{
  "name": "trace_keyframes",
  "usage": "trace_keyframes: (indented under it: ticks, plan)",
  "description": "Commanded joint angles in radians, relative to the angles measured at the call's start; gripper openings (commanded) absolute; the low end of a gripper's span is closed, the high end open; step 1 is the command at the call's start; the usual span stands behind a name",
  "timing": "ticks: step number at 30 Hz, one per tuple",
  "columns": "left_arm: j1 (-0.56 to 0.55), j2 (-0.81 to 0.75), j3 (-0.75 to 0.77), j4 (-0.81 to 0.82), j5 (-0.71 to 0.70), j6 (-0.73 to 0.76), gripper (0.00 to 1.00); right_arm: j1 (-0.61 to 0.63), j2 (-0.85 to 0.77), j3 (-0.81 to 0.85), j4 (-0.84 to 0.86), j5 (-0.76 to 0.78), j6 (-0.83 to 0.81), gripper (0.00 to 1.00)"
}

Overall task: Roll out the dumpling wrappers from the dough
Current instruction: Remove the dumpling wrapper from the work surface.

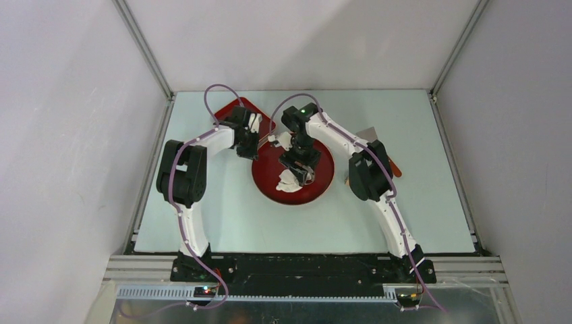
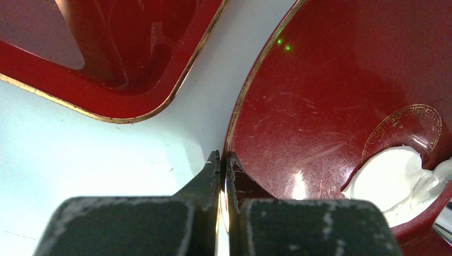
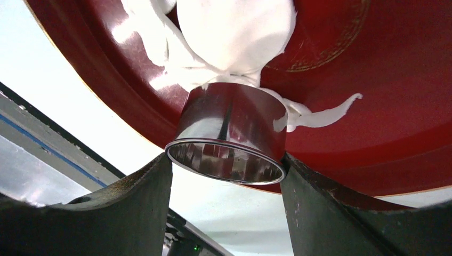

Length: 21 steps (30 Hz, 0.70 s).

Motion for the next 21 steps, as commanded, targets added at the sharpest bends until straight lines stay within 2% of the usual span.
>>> trace_keyframes:
  ticks: [1,16,18,21]
  plan:
    - [-0.001,-0.047,-0.007,0.016,-0.006,-0.008,0.00,0.008,-0.025,0.073,0.007,-0.001,0.014,0.40]
    - [-0.001,-0.047,-0.007,0.016,-0.006,-0.008,0.00,0.020,0.001,0.008,-0.006,0.053,-0.020,0.39]
    - [-0.001,-0.047,-0.007,0.016,-0.006,-0.008,0.00,0.021,-0.028,-0.041,0.050,0.059,-0.015,0.37]
    - [-0.001,-0.047,-0.007,0.016,-0.008,-0.008,0.00,0.024,-0.141,-0.180,0.239,0.085,-0.012,0.36]
